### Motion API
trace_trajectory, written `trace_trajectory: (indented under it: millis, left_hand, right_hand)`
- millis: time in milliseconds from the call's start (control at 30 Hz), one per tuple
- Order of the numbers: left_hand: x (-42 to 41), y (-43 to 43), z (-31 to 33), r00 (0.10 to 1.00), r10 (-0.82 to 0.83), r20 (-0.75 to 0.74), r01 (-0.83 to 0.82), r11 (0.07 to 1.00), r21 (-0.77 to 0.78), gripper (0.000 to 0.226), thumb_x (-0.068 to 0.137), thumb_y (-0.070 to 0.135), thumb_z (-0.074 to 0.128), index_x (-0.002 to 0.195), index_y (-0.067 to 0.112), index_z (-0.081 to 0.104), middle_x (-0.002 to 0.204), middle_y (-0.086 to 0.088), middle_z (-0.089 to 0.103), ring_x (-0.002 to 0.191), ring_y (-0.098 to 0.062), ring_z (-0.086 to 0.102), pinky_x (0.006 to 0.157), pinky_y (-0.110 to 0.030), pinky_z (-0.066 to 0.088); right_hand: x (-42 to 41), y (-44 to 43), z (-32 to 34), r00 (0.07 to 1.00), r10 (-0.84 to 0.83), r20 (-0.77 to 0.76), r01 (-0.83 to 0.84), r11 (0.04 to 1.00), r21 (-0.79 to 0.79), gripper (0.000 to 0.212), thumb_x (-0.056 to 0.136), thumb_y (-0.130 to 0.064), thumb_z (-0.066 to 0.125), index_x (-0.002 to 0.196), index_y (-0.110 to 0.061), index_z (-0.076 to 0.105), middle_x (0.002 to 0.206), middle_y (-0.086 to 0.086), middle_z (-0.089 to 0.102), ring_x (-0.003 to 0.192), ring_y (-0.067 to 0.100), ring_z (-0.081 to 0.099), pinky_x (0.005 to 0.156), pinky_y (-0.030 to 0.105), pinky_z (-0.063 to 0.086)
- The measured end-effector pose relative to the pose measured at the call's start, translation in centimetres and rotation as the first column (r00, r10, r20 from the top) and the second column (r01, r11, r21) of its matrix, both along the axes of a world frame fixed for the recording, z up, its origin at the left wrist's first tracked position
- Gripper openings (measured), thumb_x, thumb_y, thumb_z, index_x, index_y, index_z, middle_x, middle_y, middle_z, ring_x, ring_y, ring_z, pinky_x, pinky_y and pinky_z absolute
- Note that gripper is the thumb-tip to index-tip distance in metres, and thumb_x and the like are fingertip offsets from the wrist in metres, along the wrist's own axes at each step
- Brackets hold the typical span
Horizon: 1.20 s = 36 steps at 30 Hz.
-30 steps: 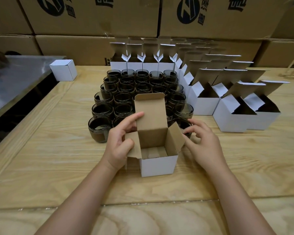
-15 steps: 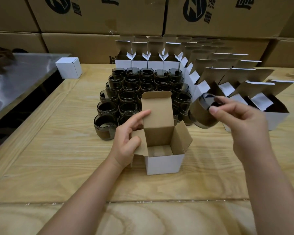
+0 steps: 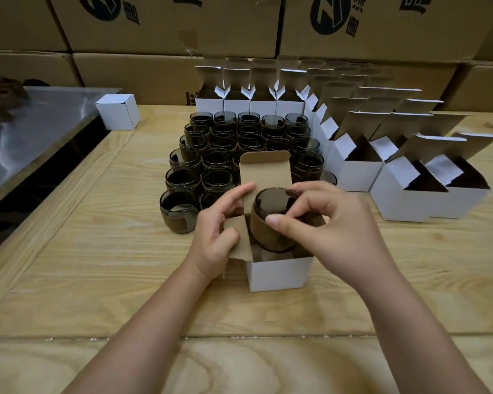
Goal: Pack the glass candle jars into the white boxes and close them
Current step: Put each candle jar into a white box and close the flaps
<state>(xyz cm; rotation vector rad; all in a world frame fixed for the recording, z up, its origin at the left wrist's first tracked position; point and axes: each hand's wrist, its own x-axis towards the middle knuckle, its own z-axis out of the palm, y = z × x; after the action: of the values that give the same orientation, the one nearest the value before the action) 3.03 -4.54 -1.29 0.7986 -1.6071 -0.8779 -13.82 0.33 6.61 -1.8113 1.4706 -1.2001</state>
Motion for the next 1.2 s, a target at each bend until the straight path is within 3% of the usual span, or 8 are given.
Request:
trace_trajectory:
  millis: [333,533,700,867,933,1033,1133,1200]
  left_hand:
    - [-0.2,0.0,-0.2,0.999,-0.014,-0.030,0.015,0.999,0.036,0.073,0.060,0.024,0.041,0.132,0.010,0.047,0.115,-0.017,0.065,0.111,-0.024,0.062,0.090,-0.033,0.050]
    - [-0.3,0.1,-0.2,0.999,-0.017,-0.028,0.018,1.000,0.026,0.073,0.062,0.024,0.040,0.132,0.009,0.047,0.114,-0.017,0.065,0.110,-0.024,0.063,0.088,-0.030,0.049]
    - [-0.3,0.1,-0.1,1.000,-0.013,-0.019,0.013,1.000,0.014,0.073,0.062,0.024,0.040,0.133,0.009,0.047,0.111,-0.015,0.065,0.107,-0.023,0.063,0.087,-0.029,0.049]
    - [-0.3,0.2,0.0,1.000,-0.016,-0.017,0.016,1.000,0.017,0.074,0.061,0.023,0.040,0.133,0.008,0.047,0.113,-0.015,0.066,0.108,-0.023,0.063,0.089,-0.031,0.049]
    - [-0.3,0.2,0.0,1.000,-0.020,-0.017,0.020,1.000,0.021,0.073,0.061,0.023,0.041,0.132,0.009,0.048,0.114,-0.015,0.066,0.108,-0.023,0.063,0.088,-0.030,0.049]
    - [-0.3,0.2,-0.1,1.000,-0.008,-0.026,0.009,0.999,0.033,0.071,0.062,0.016,0.042,0.133,0.010,0.048,0.112,-0.016,0.066,0.107,-0.023,0.063,0.085,-0.028,0.048]
    - [-0.4,0.3,0.0,0.999,-0.005,-0.031,0.006,0.999,0.042,0.072,0.062,0.008,0.040,0.134,0.010,0.047,0.110,-0.013,0.065,0.106,-0.020,0.063,0.084,-0.027,0.048]
    - [-0.4,0.3,0.0,0.999,-0.005,-0.032,0.007,0.999,0.036,0.072,0.062,0.015,0.041,0.133,0.010,0.047,0.109,-0.013,0.065,0.106,-0.020,0.062,0.084,-0.026,0.048]
  right_hand:
    - [1.2,0.7,-3.8,0.843,-0.215,-0.492,0.101,0.963,-0.249,0.029,0.069,-0.047,0.064,0.061,-0.020,0.059,0.106,-0.004,0.064,0.116,0.024,0.043,0.104,0.041,0.015]
    - [1.9,0.8,-3.2,0.657,-0.182,-0.732,0.141,0.983,-0.118,0.040,0.083,-0.054,0.041,0.075,-0.021,0.063,0.109,-0.006,0.056,0.126,0.022,0.026,0.108,0.053,-0.006]
    - [2.2,0.2,-2.4,0.619,-0.095,-0.779,0.162,0.987,0.008,0.037,0.085,-0.051,0.041,0.083,-0.021,0.064,0.117,-0.007,0.046,0.128,0.023,0.018,0.103,0.054,-0.016]
    - [1.8,-0.4,-2.4,0.667,-0.059,-0.742,0.142,0.989,0.049,0.036,0.083,-0.056,0.046,0.096,-0.027,0.063,0.114,-0.010,0.046,0.127,0.021,0.017,0.105,0.051,-0.004]
    - [1.3,-0.5,-2.5,0.804,-0.094,-0.587,0.105,0.994,-0.014,0.031,0.083,-0.056,0.052,0.097,-0.031,0.064,0.110,-0.011,0.049,0.123,0.016,0.027,0.104,0.040,0.014]
    - [0.0,-1.1,-2.4,0.983,-0.165,0.080,0.177,0.965,-0.193,0.013,0.089,-0.034,0.057,0.089,-0.025,0.066,0.108,-0.006,0.056,0.104,0.009,0.054,0.087,0.026,0.043]
    - [-2.0,-2.4,-2.8,0.770,-0.074,0.634,0.226,0.961,-0.162,0.022,0.094,-0.013,0.048,0.092,-0.024,0.067,0.112,-0.004,0.057,0.102,0.009,0.061,0.073,0.032,0.058]
    - [-2.8,-3.2,-3.7,0.754,-0.082,0.652,0.218,0.967,-0.131,0.033,0.095,0.001,0.046,0.102,-0.025,0.065,0.114,-0.005,0.057,0.108,0.011,0.057,0.081,0.031,0.056]
